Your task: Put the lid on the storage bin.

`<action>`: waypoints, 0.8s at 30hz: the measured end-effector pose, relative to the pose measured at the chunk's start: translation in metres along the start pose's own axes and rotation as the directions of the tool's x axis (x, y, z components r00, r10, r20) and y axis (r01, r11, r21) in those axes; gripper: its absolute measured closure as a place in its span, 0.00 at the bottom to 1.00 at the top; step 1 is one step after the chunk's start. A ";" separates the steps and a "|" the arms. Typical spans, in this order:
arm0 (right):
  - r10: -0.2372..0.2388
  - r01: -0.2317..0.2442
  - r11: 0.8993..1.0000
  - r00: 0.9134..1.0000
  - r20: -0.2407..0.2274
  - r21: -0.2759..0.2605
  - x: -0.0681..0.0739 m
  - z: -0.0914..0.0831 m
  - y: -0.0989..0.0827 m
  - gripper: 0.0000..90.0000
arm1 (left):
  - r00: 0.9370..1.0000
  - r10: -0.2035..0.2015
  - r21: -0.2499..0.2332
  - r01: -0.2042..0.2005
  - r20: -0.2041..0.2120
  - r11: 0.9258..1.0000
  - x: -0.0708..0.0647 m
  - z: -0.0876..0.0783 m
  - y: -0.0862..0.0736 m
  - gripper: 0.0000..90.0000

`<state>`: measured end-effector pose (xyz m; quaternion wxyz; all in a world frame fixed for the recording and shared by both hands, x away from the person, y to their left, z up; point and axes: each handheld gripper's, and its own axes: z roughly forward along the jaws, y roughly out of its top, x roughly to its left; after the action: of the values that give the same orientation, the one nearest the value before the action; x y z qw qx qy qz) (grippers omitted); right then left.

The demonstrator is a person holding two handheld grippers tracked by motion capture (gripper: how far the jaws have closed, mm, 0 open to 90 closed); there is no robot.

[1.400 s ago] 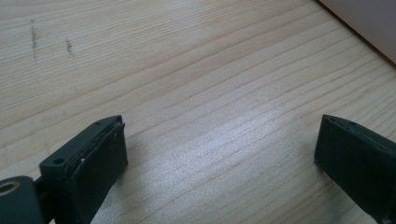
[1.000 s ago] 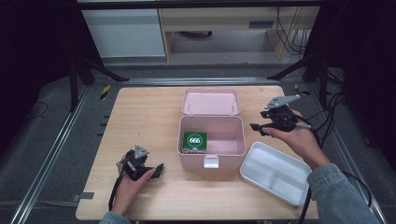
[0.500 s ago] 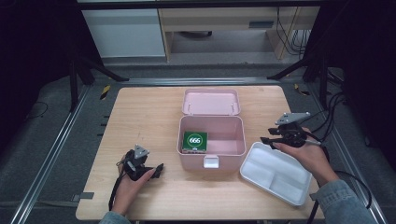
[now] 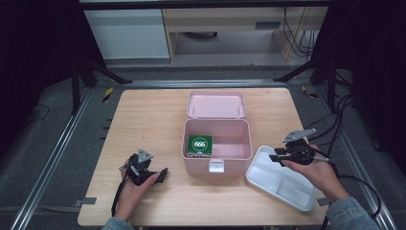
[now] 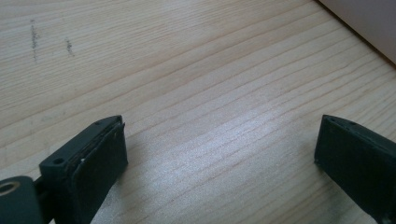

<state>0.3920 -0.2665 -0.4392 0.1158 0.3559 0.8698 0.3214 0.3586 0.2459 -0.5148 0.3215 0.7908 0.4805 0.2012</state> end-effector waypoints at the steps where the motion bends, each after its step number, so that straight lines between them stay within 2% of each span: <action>1: 0.001 -0.001 1.000 1.000 -0.005 0.004 0.000 0.001 -0.003 0.70 | 1.000 0.001 0.001 -0.001 0.000 1.000 0.000 0.000 0.000 0.02; 11: -0.008 0.010 0.998 0.999 -0.045 0.055 0.006 0.007 -0.027 0.79 | 1.000 0.000 0.000 0.000 -0.001 1.000 0.000 0.000 0.000 0.02; 18: -0.022 0.026 0.994 0.999 -0.049 0.102 0.007 0.011 -0.035 0.78 | 1.000 0.000 0.000 0.000 -0.001 1.000 0.000 0.000 0.000 0.02; 24: -0.035 0.044 0.990 0.997 -0.071 0.132 0.007 0.014 -0.037 0.75 | 1.000 0.000 0.000 0.000 -0.001 1.000 0.000 0.000 0.000 0.02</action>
<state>0.3731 -0.2752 -0.4739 0.0685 0.3343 0.8998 0.2720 0.3586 0.2458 -0.5148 0.3211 0.7906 0.4807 0.2017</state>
